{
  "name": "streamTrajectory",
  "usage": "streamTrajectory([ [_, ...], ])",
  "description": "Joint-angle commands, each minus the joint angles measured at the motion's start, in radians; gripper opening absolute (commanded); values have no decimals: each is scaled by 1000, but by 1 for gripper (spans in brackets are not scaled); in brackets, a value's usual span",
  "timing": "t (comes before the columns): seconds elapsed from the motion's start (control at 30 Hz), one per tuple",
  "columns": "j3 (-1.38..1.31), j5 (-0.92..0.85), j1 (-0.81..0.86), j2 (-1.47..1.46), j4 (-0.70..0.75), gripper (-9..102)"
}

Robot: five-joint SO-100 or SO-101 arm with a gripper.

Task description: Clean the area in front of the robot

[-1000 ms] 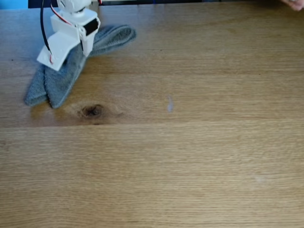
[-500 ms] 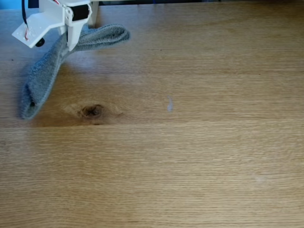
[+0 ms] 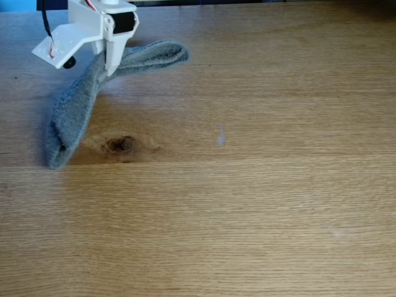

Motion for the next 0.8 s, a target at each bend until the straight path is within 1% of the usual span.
streamTrajectory([
  [0.0, -14, 23, -58, 26, -17, 0],
  [0.47, -14, 117, -382, -114, -83, 0],
  [0.77, -14, 123, -526, -264, -252, 0],
])
